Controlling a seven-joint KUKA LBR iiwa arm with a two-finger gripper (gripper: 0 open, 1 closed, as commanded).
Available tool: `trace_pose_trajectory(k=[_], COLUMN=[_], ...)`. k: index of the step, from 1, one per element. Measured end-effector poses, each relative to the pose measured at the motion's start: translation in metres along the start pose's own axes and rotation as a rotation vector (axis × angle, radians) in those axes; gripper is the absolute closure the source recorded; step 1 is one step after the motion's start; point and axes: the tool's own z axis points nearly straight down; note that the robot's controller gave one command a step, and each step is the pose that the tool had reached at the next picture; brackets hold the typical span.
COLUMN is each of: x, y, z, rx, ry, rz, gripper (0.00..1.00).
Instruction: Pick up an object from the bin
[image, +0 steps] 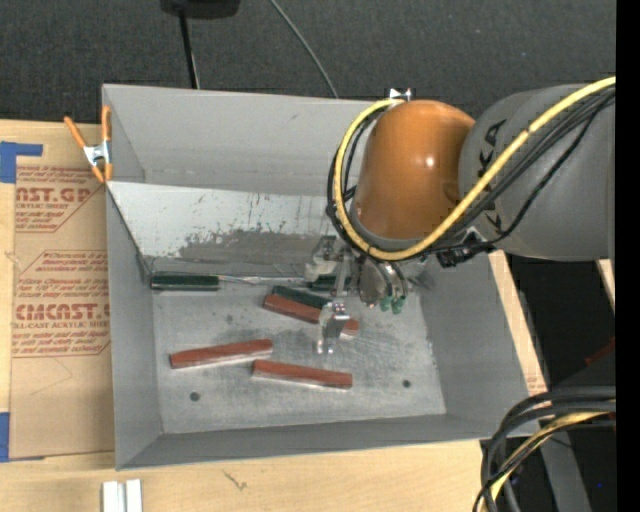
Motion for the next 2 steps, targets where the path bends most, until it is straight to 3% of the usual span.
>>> trace_pose_trajectory(k=[1, 2], x=[0.033, 0.066], y=[-0.011, -0.016], z=[0.067, 0.075], rx=[0.0, 0.002], ry=[-0.003, 0.008], rz=[0.005, -0.051], gripper=[0.0, 0.0])
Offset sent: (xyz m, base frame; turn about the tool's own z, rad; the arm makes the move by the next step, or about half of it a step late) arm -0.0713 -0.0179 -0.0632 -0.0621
